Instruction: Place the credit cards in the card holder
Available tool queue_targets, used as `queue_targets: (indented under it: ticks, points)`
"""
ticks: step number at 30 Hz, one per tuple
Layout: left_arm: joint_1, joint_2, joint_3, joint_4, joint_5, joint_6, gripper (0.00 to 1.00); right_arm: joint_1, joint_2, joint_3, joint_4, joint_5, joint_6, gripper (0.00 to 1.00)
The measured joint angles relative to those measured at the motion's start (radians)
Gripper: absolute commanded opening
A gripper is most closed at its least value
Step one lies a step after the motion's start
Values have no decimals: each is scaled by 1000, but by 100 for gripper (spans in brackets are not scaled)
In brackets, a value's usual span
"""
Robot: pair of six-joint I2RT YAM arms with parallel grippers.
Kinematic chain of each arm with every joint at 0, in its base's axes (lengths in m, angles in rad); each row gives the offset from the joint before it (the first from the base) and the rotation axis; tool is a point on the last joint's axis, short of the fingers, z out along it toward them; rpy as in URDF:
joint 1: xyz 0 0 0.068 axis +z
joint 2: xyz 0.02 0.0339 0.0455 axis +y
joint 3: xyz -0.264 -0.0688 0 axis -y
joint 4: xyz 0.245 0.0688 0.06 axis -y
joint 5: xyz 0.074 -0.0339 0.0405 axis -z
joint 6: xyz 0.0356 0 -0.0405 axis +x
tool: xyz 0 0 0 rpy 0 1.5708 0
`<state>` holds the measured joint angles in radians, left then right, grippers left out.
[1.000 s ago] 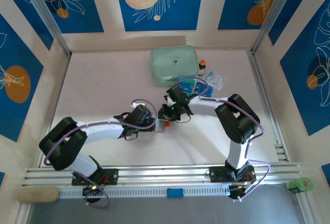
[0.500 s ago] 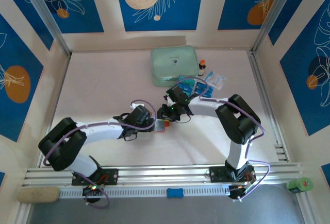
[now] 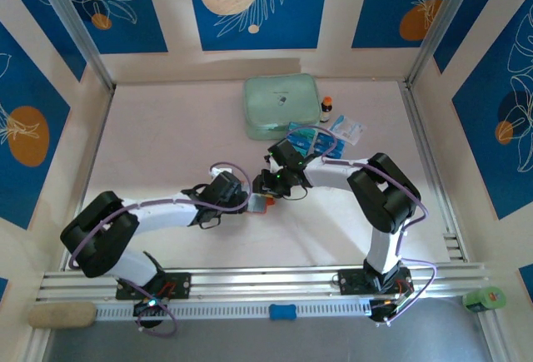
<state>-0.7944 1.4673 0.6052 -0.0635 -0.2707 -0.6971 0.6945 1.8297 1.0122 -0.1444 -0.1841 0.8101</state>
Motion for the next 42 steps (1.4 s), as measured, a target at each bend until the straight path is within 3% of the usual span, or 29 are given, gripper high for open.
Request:
queue_targets:
  ticks: [18,24,42]
  points:
    - [0,-13,-16,12,1,0,82,-15,36,29,8,-72,14,33]
    - [0,-34,-16,-4,1,0,88,-15,39,47,-10,-80,14,33]
    - [23,-334,-16,-132,-21,11,95,10,37,137,-61,-83,37,34]
